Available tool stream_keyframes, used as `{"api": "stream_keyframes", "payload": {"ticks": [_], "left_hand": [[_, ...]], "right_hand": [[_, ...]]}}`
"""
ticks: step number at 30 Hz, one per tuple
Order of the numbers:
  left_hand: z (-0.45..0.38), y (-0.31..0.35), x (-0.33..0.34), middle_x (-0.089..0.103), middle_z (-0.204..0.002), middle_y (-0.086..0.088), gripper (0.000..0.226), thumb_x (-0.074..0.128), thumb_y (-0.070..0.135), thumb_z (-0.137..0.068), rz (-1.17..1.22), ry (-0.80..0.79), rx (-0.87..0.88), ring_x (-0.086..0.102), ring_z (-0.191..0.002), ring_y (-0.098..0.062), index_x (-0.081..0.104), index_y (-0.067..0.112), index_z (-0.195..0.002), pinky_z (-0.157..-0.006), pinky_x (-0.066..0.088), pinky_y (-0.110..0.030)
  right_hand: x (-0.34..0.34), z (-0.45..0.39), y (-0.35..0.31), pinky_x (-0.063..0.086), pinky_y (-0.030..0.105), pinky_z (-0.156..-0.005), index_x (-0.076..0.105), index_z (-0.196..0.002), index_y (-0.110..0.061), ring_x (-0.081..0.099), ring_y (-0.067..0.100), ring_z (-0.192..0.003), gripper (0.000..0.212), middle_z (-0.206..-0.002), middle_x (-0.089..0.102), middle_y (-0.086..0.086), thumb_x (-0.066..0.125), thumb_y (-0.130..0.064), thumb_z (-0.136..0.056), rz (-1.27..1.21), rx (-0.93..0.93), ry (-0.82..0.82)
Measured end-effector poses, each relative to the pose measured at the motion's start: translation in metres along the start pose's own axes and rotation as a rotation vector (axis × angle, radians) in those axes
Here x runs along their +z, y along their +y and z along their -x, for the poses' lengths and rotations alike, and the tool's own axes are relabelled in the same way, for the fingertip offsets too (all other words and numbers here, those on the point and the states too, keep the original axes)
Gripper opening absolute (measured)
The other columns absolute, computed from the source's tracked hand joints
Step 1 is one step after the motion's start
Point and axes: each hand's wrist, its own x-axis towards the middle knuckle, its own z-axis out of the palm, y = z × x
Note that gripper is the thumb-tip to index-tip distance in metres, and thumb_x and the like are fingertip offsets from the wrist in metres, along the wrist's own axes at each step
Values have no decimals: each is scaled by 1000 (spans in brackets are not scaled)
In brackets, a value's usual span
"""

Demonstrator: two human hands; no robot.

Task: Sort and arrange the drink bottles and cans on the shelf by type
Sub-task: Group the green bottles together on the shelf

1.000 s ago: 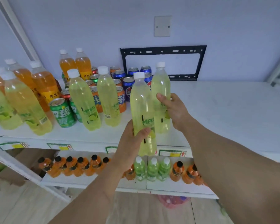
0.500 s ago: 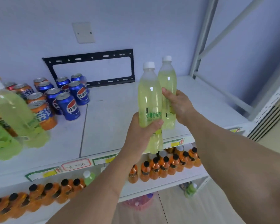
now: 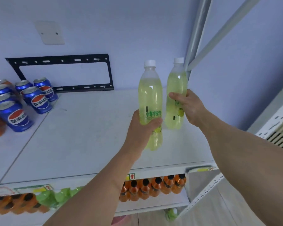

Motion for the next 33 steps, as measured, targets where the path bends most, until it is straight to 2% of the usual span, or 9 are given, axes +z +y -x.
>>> {"api": "stream_keyframes", "payload": {"ticks": [5, 7, 11, 14, 21, 24, 27, 31, 33], "left_hand": [[-36, -6, 27, 72, -99, -5, 47, 81, 32, -72, 30, -31, 24, 69, -85, -16, 61, 18, -112, -75, 55, -31], [-52, -12, 33, 69, -96, -9, 55, 86, 35, -69, 27, -54, 28, 67, -83, -20, 61, 12, -113, -75, 54, -34], [-76, -24, 47, 71, -104, -6, 65, 87, 37, -67, 3, -37, 8, 70, -91, -23, 56, 17, -120, -81, 57, -40], [-84, -27, 61, 71, -104, -2, 60, 86, 31, -70, 16, -13, -5, 71, -90, -17, 55, 20, -120, -77, 56, -33], [-89, -27, 77, 72, -103, -2, 54, 83, 17, -77, 11, 29, -17, 71, -85, -11, 56, 16, -124, -67, 53, -20], [-89, -30, 76, 72, -104, -3, 53, 83, 14, -77, -3, 40, -17, 71, -85, -12, 57, 14, -123, -66, 54, -20], [-91, -33, 74, 73, -105, -2, 55, 86, 19, -74, -38, 48, -12, 72, -92, -19, 58, 18, -122, -72, 56, -27], [-97, -36, 69, 73, -106, 0, 62, 89, 29, -67, -84, 45, -10, 71, -96, -23, 59, 21, -122, -82, 59, -39], [-101, -36, 68, 73, -105, 0, 59, 88, 26, -68, -98, 40, 1, 71, -95, -21, 60, 22, -119, -80, 59, -38]], "right_hand": [[-33, -33, 8, 55, 37, -75, 58, -107, -18, 66, 20, -82, 33, -99, 67, 5, 77, -31, -82, -2, 9, 11], [-43, -44, 12, 56, 39, -77, 58, -104, -20, 66, 20, -83, 30, -99, 67, 5, 77, -30, -82, -6, 3, 16], [-62, -64, 26, 56, 46, -84, 59, -111, -20, 67, 25, -91, 43, -108, 69, 11, 81, -33, -76, -18, 4, 48], [-71, -71, 38, 56, 43, -78, 59, -116, -21, 68, 25, -94, 51, -107, 69, 7, 83, -35, -73, -36, 9, 56], [-57, -79, 45, 49, 30, -64, 55, -119, -25, 65, 15, -87, 49, -106, 69, -3, 81, -30, -78, -98, -3, 28], [-56, -80, 47, 50, 29, -65, 54, -120, -26, 65, 13, -88, 50, -105, 68, -6, 81, -30, -79, -104, -7, 30], [-59, -78, 49, 52, 28, -70, 54, -120, -26, 66, 12, -93, 52, -107, 68, -6, 82, -33, -77, -76, 16, 9], [-69, -62, 60, 51, 34, -92, 59, -125, -20, 66, 18, -105, 58, -118, 69, -3, 80, -38, -74, 146, 116, -106], [-73, -45, 63, 47, 34, -95, 50, -134, -19, 58, 21, -114, 63, -127, 60, -1, 71, -40, -79, 515, 170, -75]]}}
